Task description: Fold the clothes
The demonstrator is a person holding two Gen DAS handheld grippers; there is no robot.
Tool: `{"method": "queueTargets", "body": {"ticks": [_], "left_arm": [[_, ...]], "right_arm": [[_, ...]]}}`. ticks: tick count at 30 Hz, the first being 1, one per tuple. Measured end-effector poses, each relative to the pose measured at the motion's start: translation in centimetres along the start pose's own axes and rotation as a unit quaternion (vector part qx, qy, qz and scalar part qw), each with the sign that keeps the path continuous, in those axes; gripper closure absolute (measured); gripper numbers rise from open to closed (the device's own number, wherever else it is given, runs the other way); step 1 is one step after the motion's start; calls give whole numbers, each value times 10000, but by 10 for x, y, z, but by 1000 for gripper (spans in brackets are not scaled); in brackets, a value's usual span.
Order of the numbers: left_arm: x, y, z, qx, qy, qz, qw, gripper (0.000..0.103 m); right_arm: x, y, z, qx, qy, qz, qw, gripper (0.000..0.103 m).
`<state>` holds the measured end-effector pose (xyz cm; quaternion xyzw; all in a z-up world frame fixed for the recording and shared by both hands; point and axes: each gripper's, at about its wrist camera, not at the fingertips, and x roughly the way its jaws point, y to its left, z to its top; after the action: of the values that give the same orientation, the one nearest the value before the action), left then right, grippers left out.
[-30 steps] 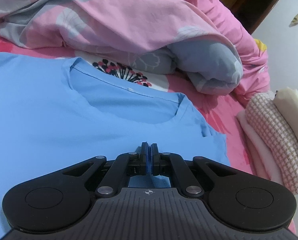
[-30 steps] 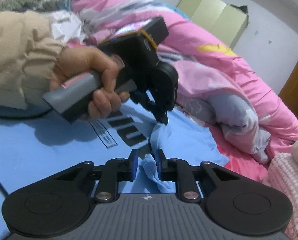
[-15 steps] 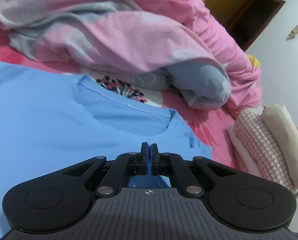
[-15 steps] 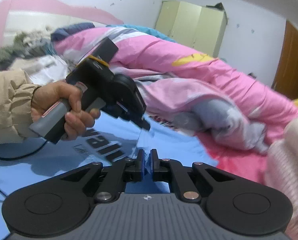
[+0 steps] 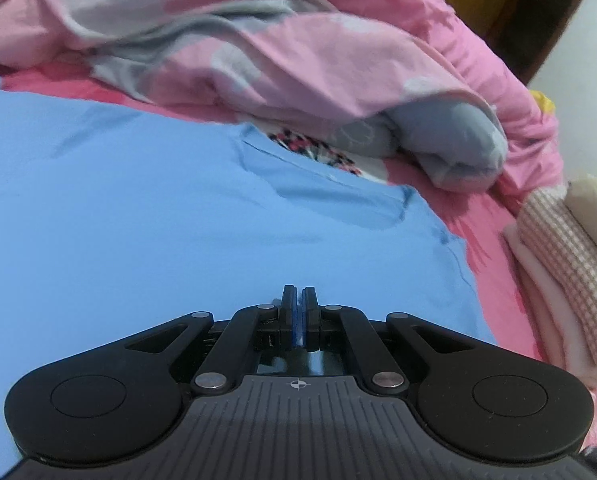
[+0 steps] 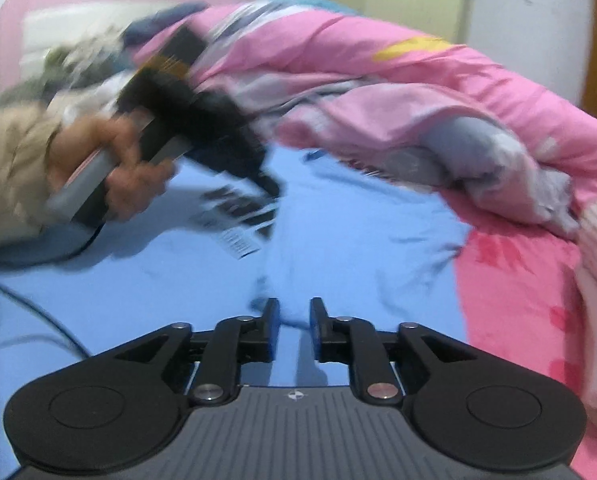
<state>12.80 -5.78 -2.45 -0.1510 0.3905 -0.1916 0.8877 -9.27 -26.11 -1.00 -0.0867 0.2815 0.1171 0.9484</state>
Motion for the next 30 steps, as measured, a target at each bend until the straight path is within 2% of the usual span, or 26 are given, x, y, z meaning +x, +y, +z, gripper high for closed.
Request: {"method": "queueTargets", "body": {"ticks": [3,7,9,11,14,16,18,19,21,25,30], "left_arm": [[-9,0,2,10,-286,100,9995,102],[-7,-12,5,222,-370,-24,9991,101],[-1,-20,3,390,-288,-119,9988,101],[8,-27,0,556,-244,-156,9980,100],[18,-33,-8,792,-200,-105,9966,100],[21,-33,-12,890,-200,-59,9958,100],[23,-32,-14,898,-199,-52,9957,100],[23,-32,-13,883,-209,-63,9959,100],[23,-34,-13,906,-227,-67,9956,100],[30,-49,-13,1125,-123,-125,9935,100],[39,-68,-8,1283,-120,-201,9915,100]], "right_arm": [[-11,-23,2,449,-71,-381,9982,82],[-8,-29,2,221,200,-1274,9914,82],[-1,-19,-1,-304,502,-1612,9852,82],[7,-11,-4,-694,755,-1766,9789,82],[25,-2,-7,-1113,1114,-1778,9714,81],[38,5,-7,-1420,1200,-1871,9646,82],[45,7,-6,-1478,1127,-2033,9613,87],[48,7,-5,-1460,1070,-2147,9598,96],[49,3,-4,-1325,922,-2490,9549,101],[41,-24,-5,-428,623,-3167,9455,101],[36,-44,-13,221,523,-3405,9385,101]]}}
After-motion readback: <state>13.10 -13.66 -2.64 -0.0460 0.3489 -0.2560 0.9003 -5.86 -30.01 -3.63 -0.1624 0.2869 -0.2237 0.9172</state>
